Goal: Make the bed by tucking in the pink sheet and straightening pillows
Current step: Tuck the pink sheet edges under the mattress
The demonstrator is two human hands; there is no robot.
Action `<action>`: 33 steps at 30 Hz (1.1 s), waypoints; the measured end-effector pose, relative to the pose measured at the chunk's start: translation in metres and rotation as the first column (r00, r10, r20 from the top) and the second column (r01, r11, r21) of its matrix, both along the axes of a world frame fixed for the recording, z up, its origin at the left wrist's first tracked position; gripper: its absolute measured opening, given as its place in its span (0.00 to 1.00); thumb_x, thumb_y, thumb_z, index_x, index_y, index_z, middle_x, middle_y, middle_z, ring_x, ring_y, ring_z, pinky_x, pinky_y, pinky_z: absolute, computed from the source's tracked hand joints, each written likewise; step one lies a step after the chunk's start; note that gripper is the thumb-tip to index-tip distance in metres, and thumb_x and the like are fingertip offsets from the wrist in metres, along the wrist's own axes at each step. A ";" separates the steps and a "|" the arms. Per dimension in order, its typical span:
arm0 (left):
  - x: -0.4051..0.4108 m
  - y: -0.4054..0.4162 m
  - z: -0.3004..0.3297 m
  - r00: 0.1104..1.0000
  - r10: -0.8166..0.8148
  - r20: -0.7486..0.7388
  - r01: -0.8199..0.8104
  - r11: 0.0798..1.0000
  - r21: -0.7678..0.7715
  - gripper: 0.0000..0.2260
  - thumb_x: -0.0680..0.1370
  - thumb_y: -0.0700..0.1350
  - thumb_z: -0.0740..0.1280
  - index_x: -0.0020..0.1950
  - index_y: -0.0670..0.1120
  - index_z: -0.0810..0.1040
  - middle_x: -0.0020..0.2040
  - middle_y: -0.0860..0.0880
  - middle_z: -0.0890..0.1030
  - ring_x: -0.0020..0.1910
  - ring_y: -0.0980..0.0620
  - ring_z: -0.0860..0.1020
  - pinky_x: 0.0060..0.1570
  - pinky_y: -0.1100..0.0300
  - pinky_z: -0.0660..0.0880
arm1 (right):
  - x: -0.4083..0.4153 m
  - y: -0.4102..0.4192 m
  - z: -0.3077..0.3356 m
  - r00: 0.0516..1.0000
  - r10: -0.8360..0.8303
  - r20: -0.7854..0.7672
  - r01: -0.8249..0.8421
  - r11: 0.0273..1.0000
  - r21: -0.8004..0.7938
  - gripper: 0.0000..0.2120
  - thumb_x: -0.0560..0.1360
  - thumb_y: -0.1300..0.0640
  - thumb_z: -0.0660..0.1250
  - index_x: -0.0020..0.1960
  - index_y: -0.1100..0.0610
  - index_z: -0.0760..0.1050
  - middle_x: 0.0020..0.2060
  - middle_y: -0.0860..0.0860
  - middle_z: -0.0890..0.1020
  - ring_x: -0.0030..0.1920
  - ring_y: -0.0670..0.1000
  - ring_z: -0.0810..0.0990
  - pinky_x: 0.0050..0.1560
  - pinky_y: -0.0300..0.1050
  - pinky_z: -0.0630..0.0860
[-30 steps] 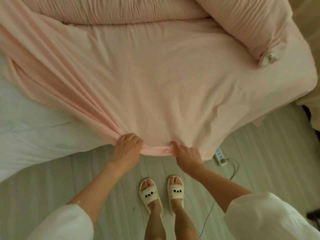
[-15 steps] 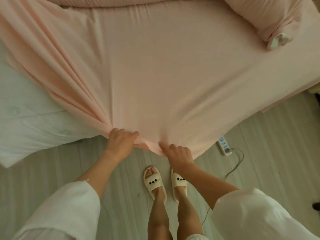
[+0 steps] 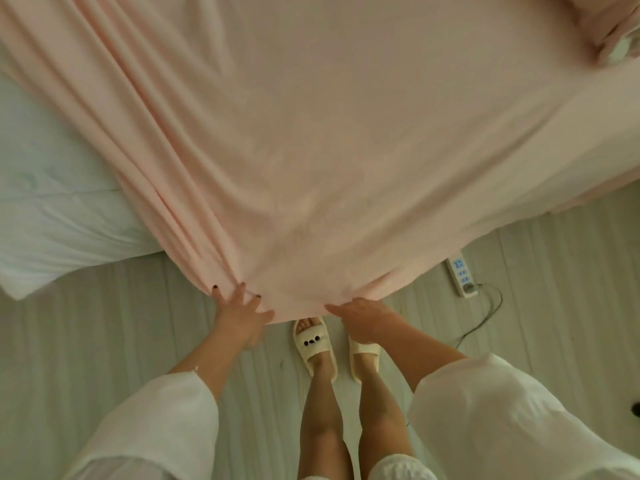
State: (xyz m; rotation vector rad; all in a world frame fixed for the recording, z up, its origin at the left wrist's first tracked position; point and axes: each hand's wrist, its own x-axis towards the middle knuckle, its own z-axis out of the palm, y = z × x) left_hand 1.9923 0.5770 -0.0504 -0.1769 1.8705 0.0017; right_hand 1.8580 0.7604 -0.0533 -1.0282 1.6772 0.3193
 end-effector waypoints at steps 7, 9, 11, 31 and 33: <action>0.005 -0.004 -0.001 0.978 0.205 0.027 -0.207 0.977 0.055 0.27 0.81 0.54 0.52 0.77 0.57 0.45 0.78 0.48 0.43 0.76 0.42 0.38 0.70 0.33 0.41 | -0.010 -0.014 0.012 0.999 -0.045 0.011 0.045 0.999 0.019 0.25 0.80 0.52 0.52 0.76 0.49 0.52 0.75 0.53 0.58 0.75 0.57 0.54 0.73 0.55 0.58; 0.001 -0.004 0.000 0.950 0.311 -0.036 -0.307 0.949 0.077 0.26 0.81 0.54 0.52 0.77 0.56 0.46 0.78 0.48 0.45 0.76 0.43 0.40 0.71 0.36 0.43 | -0.016 -0.020 0.017 0.998 -0.068 -0.015 0.068 0.998 -0.014 0.24 0.80 0.51 0.52 0.76 0.50 0.55 0.75 0.53 0.60 0.75 0.56 0.56 0.74 0.55 0.57; -0.004 -0.002 0.003 0.878 0.467 -0.109 -0.455 0.883 0.116 0.25 0.81 0.53 0.52 0.77 0.55 0.50 0.78 0.48 0.49 0.77 0.44 0.45 0.73 0.40 0.47 | -0.023 -0.026 0.023 0.996 -0.081 -0.037 0.078 0.995 -0.057 0.23 0.80 0.52 0.53 0.75 0.51 0.57 0.74 0.53 0.63 0.74 0.56 0.59 0.73 0.55 0.60; -0.026 -0.151 0.094 -0.622 0.747 -0.234 -0.688 -0.379 0.618 0.15 0.78 0.43 0.58 0.65 0.44 0.72 0.59 0.45 0.76 0.57 0.46 0.75 0.58 0.50 0.74 | -0.041 -0.204 0.116 0.965 -0.263 -0.002 0.235 0.865 -0.444 0.21 0.80 0.59 0.51 0.73 0.53 0.62 0.69 0.54 0.69 0.66 0.56 0.71 0.64 0.51 0.70; -0.027 -0.192 0.097 -0.684 0.705 -0.190 -0.626 -0.434 0.648 0.14 0.79 0.42 0.58 0.63 0.43 0.72 0.53 0.47 0.76 0.53 0.47 0.75 0.50 0.55 0.75 | -0.037 -0.243 0.119 0.961 -0.278 -0.001 0.244 0.844 -0.479 0.22 0.80 0.59 0.51 0.73 0.52 0.61 0.68 0.54 0.69 0.66 0.56 0.70 0.64 0.51 0.70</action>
